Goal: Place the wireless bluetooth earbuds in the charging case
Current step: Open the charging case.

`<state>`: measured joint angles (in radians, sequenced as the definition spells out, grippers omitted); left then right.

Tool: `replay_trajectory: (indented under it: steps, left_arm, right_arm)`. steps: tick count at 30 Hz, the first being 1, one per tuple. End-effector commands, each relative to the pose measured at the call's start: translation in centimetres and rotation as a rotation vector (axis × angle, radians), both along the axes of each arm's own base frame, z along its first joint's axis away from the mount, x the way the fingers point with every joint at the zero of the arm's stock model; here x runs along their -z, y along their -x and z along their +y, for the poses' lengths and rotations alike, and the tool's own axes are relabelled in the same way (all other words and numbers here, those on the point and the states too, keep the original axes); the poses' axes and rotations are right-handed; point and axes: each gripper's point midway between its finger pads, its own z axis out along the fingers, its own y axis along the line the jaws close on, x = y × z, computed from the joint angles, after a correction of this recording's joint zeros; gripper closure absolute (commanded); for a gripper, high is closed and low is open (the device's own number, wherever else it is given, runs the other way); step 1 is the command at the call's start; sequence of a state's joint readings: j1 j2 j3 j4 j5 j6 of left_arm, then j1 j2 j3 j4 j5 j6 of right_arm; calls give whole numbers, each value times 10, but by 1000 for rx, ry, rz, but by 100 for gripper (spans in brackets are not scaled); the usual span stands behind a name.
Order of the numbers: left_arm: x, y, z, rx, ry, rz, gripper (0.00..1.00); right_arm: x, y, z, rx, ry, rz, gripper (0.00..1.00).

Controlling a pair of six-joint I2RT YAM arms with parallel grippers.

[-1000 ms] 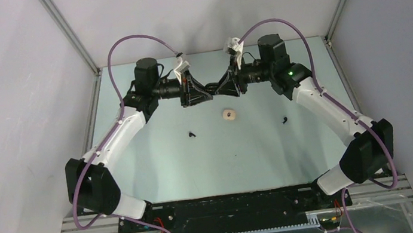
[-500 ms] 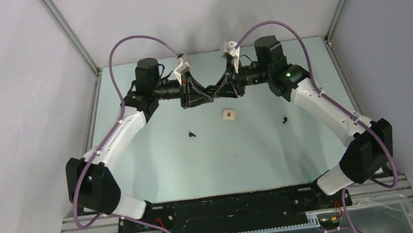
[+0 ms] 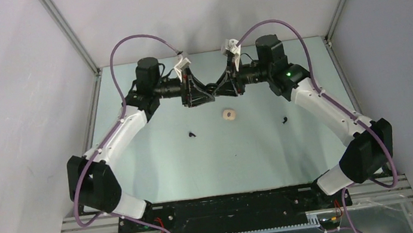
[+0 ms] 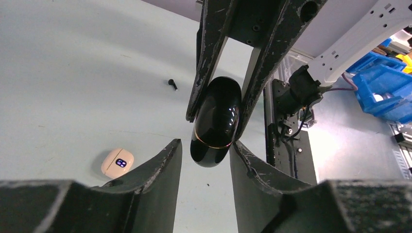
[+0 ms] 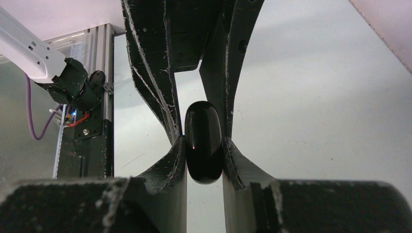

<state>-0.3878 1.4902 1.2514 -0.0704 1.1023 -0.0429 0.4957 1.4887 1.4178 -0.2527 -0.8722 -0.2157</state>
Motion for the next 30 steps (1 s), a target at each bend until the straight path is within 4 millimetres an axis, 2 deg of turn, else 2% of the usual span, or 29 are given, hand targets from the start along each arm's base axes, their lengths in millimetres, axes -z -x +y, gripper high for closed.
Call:
replay_trajectory:
  steps: [1, 5, 10, 15, 17, 20, 27, 30]
  left_arm:
    - [-26, -1, -6, 16, 47, -47, 57]
    - [-32, 0, -6, 28, 63, -72, 61]
    - [-35, 0, -1, 25, 68, -82, 47]
    - [-38, 5, 6, 48, 78, -93, 44]
    - [-39, 6, 6, 54, 79, -95, 47]
    - [-37, 5, 5, 63, 79, -83, 56]
    - [-37, 2, 1, 56, 77, -76, 52]
    - [-36, 1, 0, 60, 77, -72, 58]
  right_arm:
    - [-19, 0, 2, -4, -40, -46, 100]
    - [-16, 0, 1, -1, -30, -44, 99]
    - [-17, -1, -4, 0, -33, -47, 100]
    - [-17, -1, -10, 1, -26, -58, 100]
    - [-18, 0, -10, 0, -26, -55, 100]
    - [-17, 1, -9, -3, -28, -54, 100]
    - [-17, 3, -3, -17, -31, -60, 100]
    - [-17, 3, -2, -22, -32, -61, 100]
